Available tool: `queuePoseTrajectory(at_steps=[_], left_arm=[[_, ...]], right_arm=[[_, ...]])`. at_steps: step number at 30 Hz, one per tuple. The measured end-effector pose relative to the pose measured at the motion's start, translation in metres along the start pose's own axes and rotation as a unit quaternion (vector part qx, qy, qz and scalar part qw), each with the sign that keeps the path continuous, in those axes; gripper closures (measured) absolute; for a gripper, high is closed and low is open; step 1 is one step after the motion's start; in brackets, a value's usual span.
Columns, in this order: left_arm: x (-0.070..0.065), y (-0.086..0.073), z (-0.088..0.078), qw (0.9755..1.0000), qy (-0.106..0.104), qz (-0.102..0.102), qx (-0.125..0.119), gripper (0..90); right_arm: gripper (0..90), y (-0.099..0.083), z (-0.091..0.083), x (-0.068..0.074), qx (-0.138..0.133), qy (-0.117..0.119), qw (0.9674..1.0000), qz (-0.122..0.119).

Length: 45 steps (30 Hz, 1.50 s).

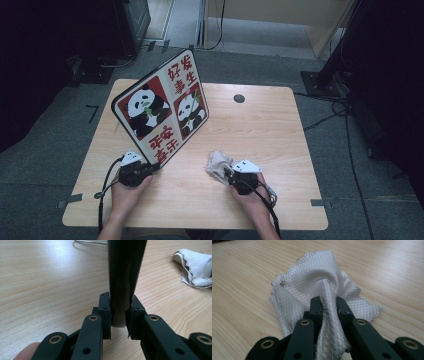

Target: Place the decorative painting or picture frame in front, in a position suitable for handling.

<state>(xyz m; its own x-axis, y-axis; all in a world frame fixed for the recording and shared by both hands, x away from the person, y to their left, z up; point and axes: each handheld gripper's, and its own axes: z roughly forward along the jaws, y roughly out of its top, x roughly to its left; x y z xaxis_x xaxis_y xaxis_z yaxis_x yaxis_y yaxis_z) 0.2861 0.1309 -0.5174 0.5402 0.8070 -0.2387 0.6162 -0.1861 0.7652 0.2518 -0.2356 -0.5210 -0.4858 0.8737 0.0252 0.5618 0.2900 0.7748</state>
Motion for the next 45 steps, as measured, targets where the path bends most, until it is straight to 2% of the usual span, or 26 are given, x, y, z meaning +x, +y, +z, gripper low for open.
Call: queuePoseTrajectory(at_steps=[4,9,12,17,23,30,41,45], left_arm=[[0.0,0.0,0.0,1.0,-0.001,0.002,0.002,78.1],[0.0,0.0,0.0,1.0,-0.004,0.002,0.003,78.4],[0.0,0.0,0.001,1.0,-0.005,0.002,0.003,78.5],[0.0,0.0,0.001,1.0,-0.005,0.002,0.004,78.6],[0.0,0.0,0.001,1.0,-0.006,0.002,0.004,78.7],[0.0,0.0,0.001,1.0,-0.007,0.002,0.004,78.7],[0.0,0.0,0.0,1.0,-0.007,0.003,0.005,78.8],[0.0,0.0,0.001,1.0,-0.008,0.002,0.004,78.8]], right_arm=[[81.4,0.003,-0.002,0.001,-0.008,0.003,1.0,0.002],[81.5,0.015,-0.007,0.008,-0.045,0.012,0.9989,0.0],[81.5,0.028,-0.01,0.012,-0.061,0.017,0.998,0.003],[81.5,0.05,-0.014,0.019,-0.084,0.023,0.9962,-0.012],[81.4,0.078,-0.015,0.029,-0.106,0.036,0.9936,-0.019],[81.3,0.102,-0.011,0.039,-0.126,0.049,0.9905,-0.028],[81.2,0.134,-0.003,0.056,-0.144,0.061,0.9867,-0.045],[81.2,0.145,-0.001,0.063,-0.15,0.073,0.9847,-0.052]])
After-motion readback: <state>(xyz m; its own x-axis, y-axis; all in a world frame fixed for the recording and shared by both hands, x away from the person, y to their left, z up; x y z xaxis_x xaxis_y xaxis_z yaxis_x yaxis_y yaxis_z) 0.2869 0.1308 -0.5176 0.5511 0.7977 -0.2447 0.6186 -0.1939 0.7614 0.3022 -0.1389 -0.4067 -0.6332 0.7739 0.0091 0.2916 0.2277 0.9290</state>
